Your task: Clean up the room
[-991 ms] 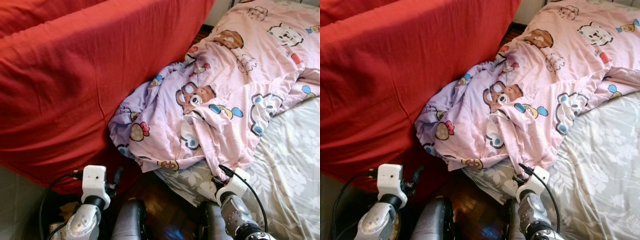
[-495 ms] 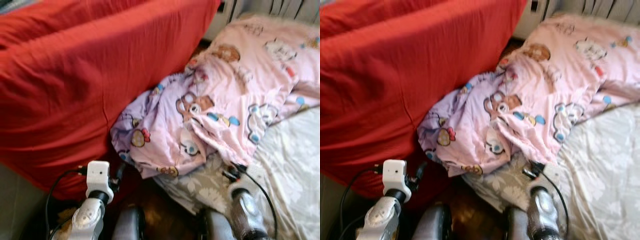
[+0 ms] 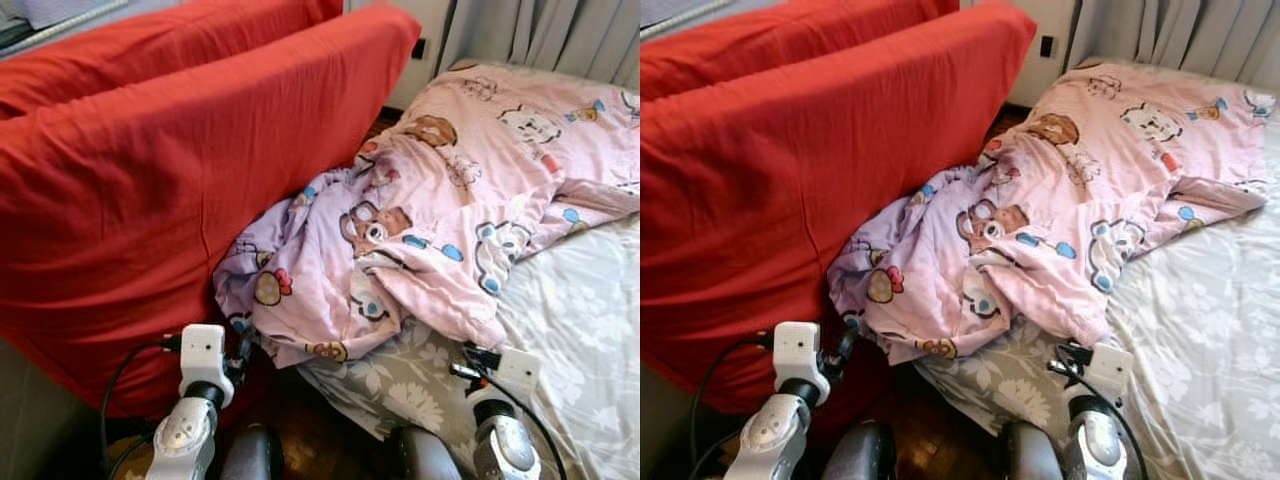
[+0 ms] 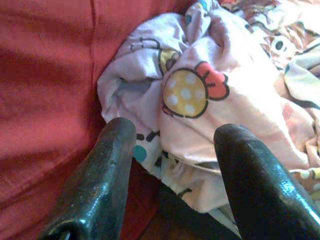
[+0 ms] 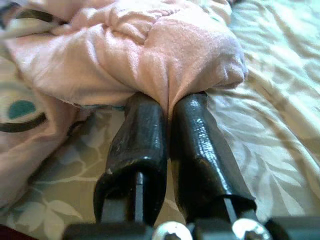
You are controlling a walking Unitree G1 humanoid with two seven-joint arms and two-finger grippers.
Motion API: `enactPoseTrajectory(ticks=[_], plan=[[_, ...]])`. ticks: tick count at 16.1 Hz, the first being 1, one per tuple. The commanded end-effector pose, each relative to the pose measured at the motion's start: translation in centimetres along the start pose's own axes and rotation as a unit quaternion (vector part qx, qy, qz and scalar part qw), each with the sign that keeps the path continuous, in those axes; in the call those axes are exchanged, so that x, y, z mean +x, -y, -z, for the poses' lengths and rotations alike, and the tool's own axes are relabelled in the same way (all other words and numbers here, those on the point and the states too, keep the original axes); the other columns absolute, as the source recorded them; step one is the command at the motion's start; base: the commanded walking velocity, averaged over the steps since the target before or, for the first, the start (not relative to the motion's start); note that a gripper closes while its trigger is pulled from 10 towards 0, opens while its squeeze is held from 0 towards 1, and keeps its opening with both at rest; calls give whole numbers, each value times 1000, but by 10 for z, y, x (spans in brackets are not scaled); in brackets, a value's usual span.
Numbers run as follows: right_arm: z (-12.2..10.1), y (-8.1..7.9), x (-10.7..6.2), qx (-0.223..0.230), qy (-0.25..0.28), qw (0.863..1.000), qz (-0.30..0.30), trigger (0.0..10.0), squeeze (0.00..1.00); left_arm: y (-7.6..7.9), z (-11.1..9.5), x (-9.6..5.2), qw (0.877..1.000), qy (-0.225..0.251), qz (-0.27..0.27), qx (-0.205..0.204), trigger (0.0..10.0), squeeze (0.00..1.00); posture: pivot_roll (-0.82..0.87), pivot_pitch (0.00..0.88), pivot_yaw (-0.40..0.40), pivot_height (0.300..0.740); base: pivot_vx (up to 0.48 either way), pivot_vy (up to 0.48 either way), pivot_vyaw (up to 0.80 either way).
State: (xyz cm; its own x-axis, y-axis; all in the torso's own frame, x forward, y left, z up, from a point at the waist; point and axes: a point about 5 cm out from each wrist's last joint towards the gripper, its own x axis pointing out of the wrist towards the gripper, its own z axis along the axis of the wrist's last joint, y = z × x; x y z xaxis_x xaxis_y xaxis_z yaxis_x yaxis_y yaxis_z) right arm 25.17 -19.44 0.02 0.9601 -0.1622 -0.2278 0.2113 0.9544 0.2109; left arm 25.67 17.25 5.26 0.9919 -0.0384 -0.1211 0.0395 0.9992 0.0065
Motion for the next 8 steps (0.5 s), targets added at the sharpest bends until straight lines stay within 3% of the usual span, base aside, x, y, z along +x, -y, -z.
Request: enactPoseTrajectory(ticks=[1, 4, 8], plan=[[-4, -5, 1, 0, 8, 1000, -10, 10000, 0, -2, 4, -1, 1000, -7, -4, 8, 10000, 0, 2, 50, 26, 621, 0, 0, 0], [-10, -14, 2, -12, 16, 999, -39, 10000, 0, -6, 6, 0, 1000, -8, -8, 7, 10000, 0, -6, 47, 32, 646, 0, 0, 0], [-3, -8, -2, -13, 2, 1000, -22, 10000, 0, -10, 17, -1, 999, -28, -19, -8, 10000, 0, -7, 44, 37, 691, 0, 0, 0]])
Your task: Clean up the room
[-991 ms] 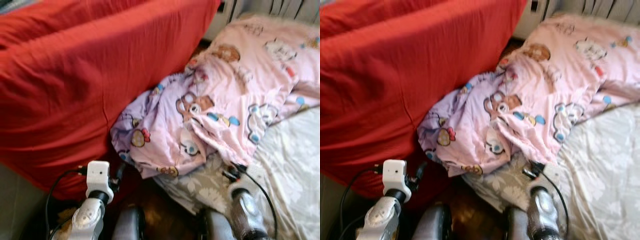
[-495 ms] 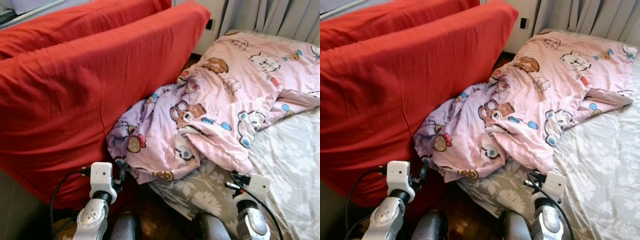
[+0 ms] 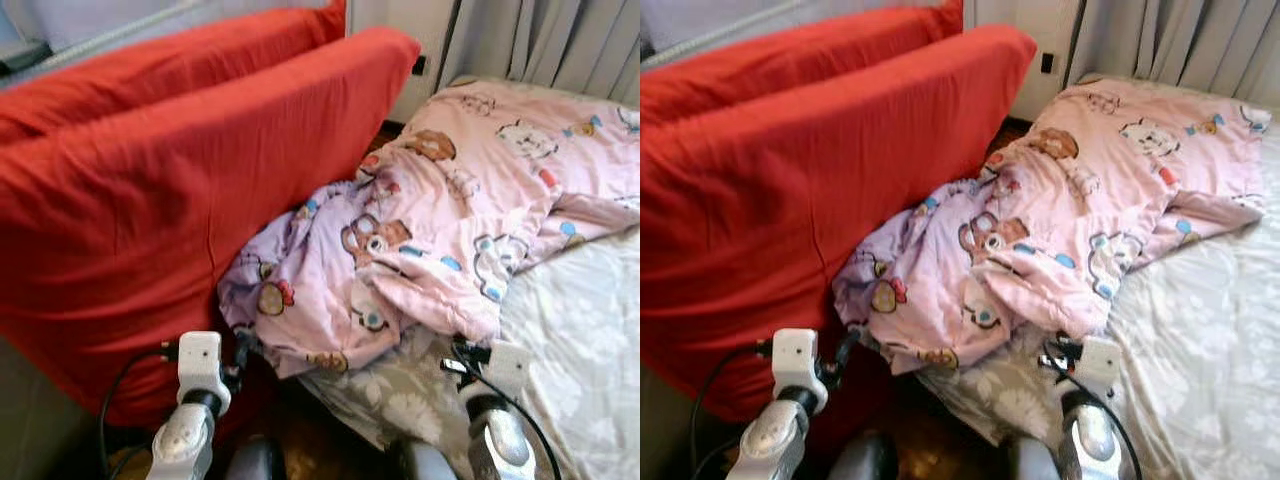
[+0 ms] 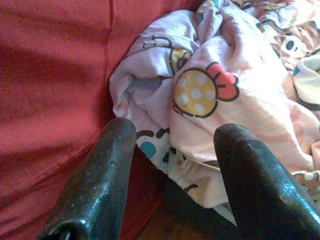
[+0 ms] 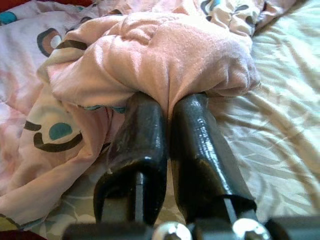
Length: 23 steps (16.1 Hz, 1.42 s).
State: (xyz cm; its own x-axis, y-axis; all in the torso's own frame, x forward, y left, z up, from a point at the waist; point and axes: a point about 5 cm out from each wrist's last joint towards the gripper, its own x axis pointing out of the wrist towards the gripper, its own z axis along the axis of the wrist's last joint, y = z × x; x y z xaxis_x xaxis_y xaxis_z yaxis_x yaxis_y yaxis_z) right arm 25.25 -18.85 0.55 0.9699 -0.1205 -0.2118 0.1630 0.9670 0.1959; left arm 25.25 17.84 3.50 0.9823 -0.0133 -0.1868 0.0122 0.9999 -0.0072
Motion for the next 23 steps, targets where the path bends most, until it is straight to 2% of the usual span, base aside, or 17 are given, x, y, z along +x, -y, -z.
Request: enactPoseTrajectory(ticks=[1, 3, 4, 5, 10, 14, 16, 20, 21, 23], plan=[[1, -1, -1, 0, -4, 1000, 1, 10000, 0, -7, 2, 1, 1000, -2, -16, -6, 10000, 0, -8, 43, 39, 706, 0, 0, 0], [1, -1, -1, 0, -6, 1000, 1, 10000, 0, -11, 7, 0, 999, -14, -23, -19, 10000, 0, -5, 36, 37, 726, 0, 0, 0], [1, -1, -1, -2, -8, 1000, 0, 10000, 0, -16, 17, -2, 999, -34, -29, -20, 10000, 0, -2, 31, 35, 740, 0, 0, 0], [1, -1, -1, -2, -8, 1000, 0, 10000, 0, -17, 19, -3, 999, -37, -31, -19, 10000, 0, -1, 30, 35, 740, 0, 0, 0], [-3, 5, 4, -9, -7, 1000, 8, 10000, 0, -28, 54, -12, 992, -107, -60, -26, 10000, 0, -4, 18, 31, 740, 0, 0, 0], [-3, 6, 7, -18, -14, 1000, 13, 10000, 0, -35, 86, -25, 979, -186, -75, -43, 10000, 0, -9, 1, 24, 740, 0, 0, 0], [-1, 7, 7, -19, -19, 1000, 13, 10000, 0, -35, 99, -33, 972, -221, -74, -30, 10000, 0, -4, 0, 18, 740, 0, 0, 0], [2, 3, 8, -23, -24, 999, 3, 10000, 0, -36, 114, -45, 959, -267, -87, -30, 10000, 0, 4, 0, 9, 740, 0, 0, 0], [3, 1, 7, -25, -26, 999, 2, 10000, 0, -30, 124, -53, 951, -300, -73, -15, 10000, 0, -11, 0, 11, 740, 0, 0, 0], [3, 2, 5, -26, -22, 999, 2, 10000, 0, -29, 127, -55, 948, -307, -77, -20, 10000, 0, -20, 0, 16, 740, 0, 0, 0]])
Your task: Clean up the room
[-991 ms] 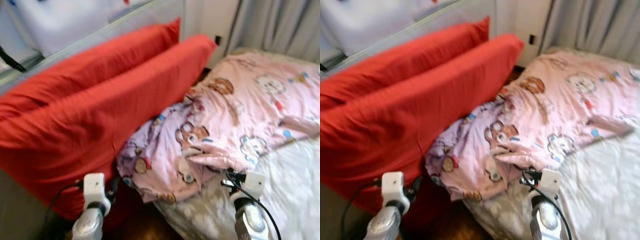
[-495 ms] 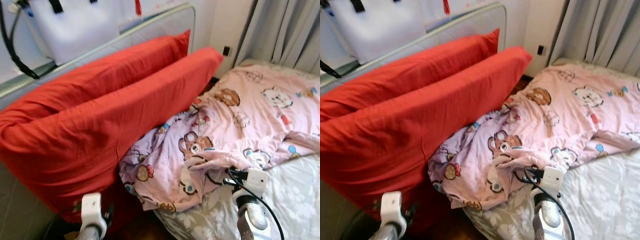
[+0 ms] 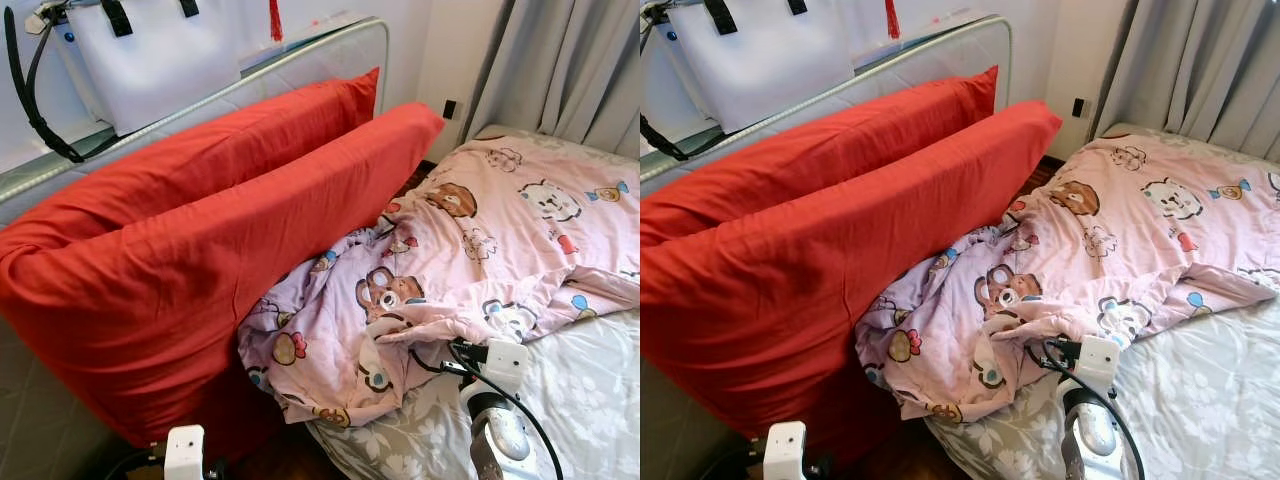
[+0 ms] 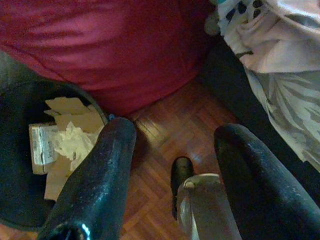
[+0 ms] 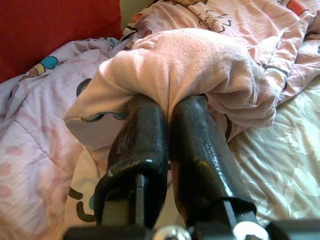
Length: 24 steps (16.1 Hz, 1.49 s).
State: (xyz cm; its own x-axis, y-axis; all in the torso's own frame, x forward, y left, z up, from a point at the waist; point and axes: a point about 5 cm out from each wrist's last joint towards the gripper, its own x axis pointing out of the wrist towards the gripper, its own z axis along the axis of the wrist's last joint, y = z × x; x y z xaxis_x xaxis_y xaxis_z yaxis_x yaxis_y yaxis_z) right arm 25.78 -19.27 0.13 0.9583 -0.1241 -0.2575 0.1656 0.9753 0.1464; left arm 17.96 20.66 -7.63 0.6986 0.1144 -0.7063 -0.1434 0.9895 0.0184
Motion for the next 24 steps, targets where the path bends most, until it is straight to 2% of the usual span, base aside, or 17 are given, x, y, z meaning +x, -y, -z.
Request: enactPoseTrajectory(ticks=[1, 4, 11, 20, 24], plan=[[0, 1, -2, -4, 4, 1000, 0, 10000, 0, -1, 4, -1, 1000, -8, -6, -5, 10000, 0, -19, 0, 16, 740, 0, 0, 0], [-2, 6, 1, -9, 4, 1000, 13, 10000, 0, -1, 2, 0, 1000, -10, -3, 4, 10000, 0, -13, 0, 15, 740, 0, 0, 0], [-4, 2, 3, -4, 11, 1000, 18, 10000, 0, -2, 9, -2, 1000, -19, -5, -1, 10000, 0, -4, 0, 21, 740, 0, 0, 0], [-7, 5, 4, -6, 15, 1000, 26, 10000, 0, 0, 11, -2, 1000, -22, 0, -1, 10000, 0, 2, 14, 23, 740, 0, 0, 0], [-8, 6, 4, -9, 17, 999, 28, 10000, 0, -4, 16, -4, 999, -34, -3, -3, 10000, 0, 3, 15, 22, 740, -125, 0, 0]])
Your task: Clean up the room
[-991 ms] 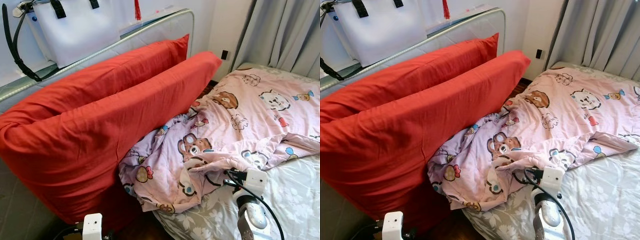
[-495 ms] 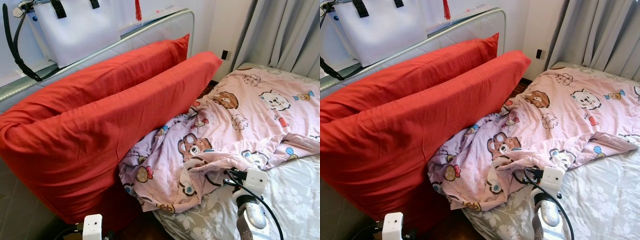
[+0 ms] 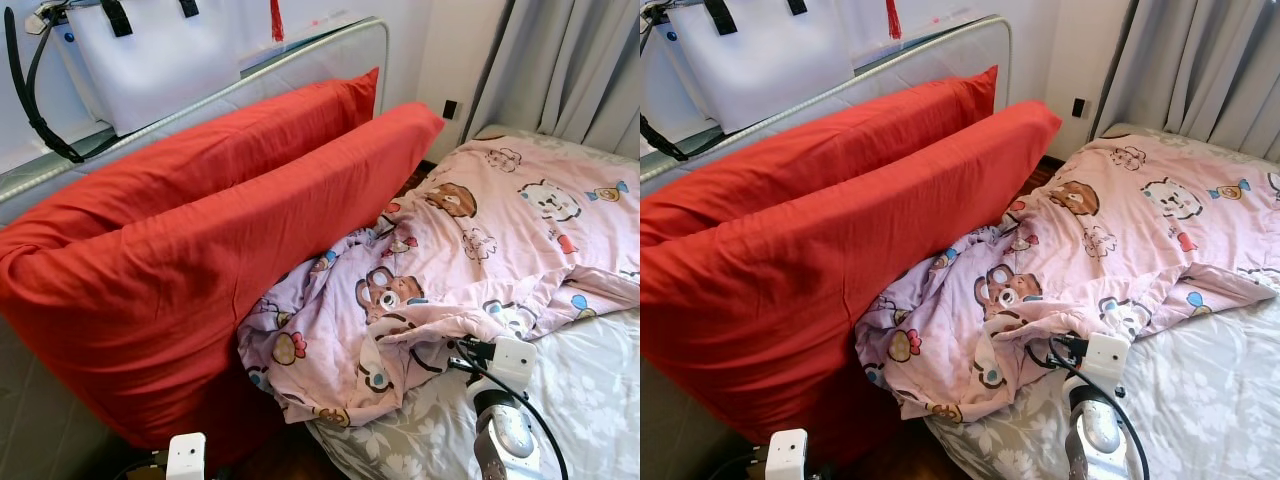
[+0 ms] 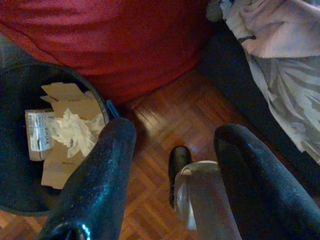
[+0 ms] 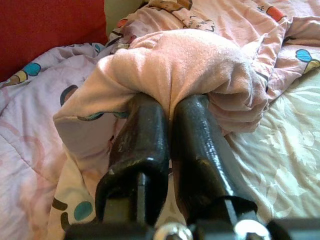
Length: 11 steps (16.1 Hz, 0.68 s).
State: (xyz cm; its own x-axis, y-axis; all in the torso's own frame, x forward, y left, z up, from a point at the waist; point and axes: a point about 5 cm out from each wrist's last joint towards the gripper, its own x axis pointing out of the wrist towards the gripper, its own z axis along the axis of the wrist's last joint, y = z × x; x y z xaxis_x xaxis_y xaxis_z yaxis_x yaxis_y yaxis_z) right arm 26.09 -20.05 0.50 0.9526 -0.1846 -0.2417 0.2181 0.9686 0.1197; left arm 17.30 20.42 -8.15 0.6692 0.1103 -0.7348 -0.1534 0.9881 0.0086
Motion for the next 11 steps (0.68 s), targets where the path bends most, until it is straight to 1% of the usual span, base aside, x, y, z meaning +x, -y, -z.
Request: enactPoseTrajectory(ticks=[1, 11], plan=[[-3, -1, 1, -3, 5, 1000, -1, 10000, 0, -6, 8, -3, 1000, -16, -4, 4, 10000, 0, 4, 16, 22, 740, -266, 0, 0], [-7, 3, 4, -14, 10, 1000, 0, 10000, 0, -3, 17, -5, 999, -34, -6, -3, 10000, 0, 0, 11, 3, 740, -275, 0, 0]])
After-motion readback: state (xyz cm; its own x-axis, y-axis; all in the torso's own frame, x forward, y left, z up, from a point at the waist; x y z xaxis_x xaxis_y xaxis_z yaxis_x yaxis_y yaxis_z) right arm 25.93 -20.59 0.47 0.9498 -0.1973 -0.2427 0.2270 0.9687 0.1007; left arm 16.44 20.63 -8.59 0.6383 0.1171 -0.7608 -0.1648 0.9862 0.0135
